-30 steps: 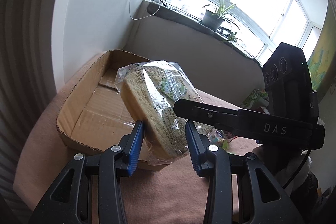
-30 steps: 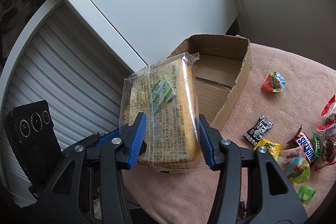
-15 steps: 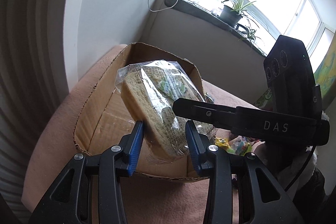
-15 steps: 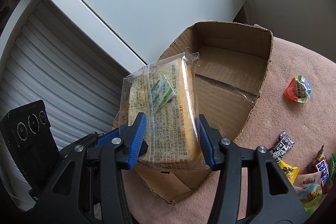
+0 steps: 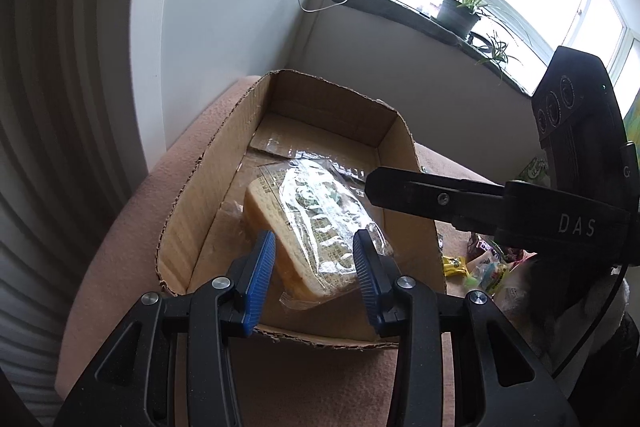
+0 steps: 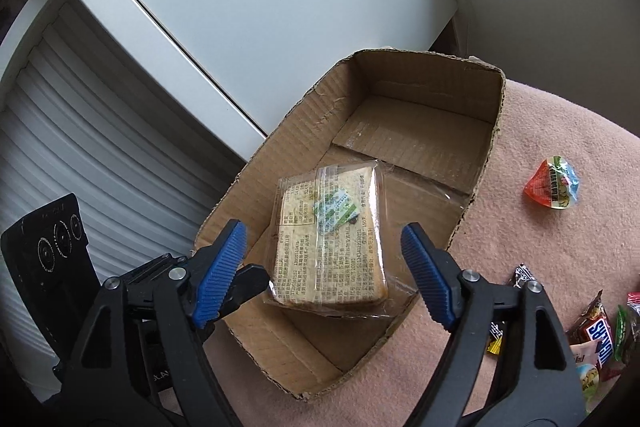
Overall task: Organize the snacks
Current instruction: 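Lower the bread loaf into the box and open the right gripper, then withdraw both grippers from the box toward the scattered candies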
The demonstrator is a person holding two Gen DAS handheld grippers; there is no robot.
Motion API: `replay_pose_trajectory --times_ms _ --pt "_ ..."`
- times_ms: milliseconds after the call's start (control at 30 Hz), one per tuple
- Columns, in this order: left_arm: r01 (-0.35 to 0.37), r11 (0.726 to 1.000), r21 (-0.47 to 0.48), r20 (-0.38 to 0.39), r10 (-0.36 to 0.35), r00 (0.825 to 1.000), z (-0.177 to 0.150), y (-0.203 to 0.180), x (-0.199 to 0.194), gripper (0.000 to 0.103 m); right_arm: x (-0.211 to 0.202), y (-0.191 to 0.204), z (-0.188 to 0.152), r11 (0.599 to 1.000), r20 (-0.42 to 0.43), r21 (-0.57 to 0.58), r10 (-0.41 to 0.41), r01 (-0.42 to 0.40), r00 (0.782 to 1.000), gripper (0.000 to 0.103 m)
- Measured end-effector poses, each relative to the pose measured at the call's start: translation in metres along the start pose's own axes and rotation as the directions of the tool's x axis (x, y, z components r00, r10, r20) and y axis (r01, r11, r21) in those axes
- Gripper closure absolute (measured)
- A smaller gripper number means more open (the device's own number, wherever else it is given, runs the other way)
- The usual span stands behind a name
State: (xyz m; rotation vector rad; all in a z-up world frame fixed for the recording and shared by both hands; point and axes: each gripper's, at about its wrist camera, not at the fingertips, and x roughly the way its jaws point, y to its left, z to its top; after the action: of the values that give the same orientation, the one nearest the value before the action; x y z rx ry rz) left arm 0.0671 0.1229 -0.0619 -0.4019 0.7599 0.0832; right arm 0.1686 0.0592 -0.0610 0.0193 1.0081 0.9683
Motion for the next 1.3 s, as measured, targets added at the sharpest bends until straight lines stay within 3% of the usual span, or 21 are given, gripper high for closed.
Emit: replay_pose_trajectory --times_ms 367,500,900,1067,1300 --pt "-0.008 1.000 0.004 0.040 0.008 0.999 -0.008 -0.003 -0.017 0.061 -0.042 -0.005 -0.009 0.999 0.080 -0.030 -0.030 0.032 0.996 0.021" --pt "-0.004 1.000 0.010 0.059 0.004 0.998 -0.013 -0.010 -0.025 0.055 -0.070 -0.013 -0.021 0.997 0.112 -0.044 -0.055 0.060 0.992 0.021" --pt "0.058 0.996 0.071 0.074 -0.063 0.995 -0.032 -0.051 -0.042 0.055 -0.154 -0.059 -0.074 0.967 0.200 0.007 -0.250 0.253 0.947 0.021" --pt "0.105 0.988 0.114 0.057 -0.113 0.992 -0.041 -0.075 -0.044 0.055 -0.171 -0.084 -0.096 0.945 0.194 0.051 -0.328 0.324 0.925 0.021" --pt "0.167 0.969 0.180 -0.011 -0.168 0.986 -0.058 -0.111 -0.032 0.055 -0.178 -0.112 -0.123 0.930 0.139 0.064 -0.368 0.363 0.919 0.021"
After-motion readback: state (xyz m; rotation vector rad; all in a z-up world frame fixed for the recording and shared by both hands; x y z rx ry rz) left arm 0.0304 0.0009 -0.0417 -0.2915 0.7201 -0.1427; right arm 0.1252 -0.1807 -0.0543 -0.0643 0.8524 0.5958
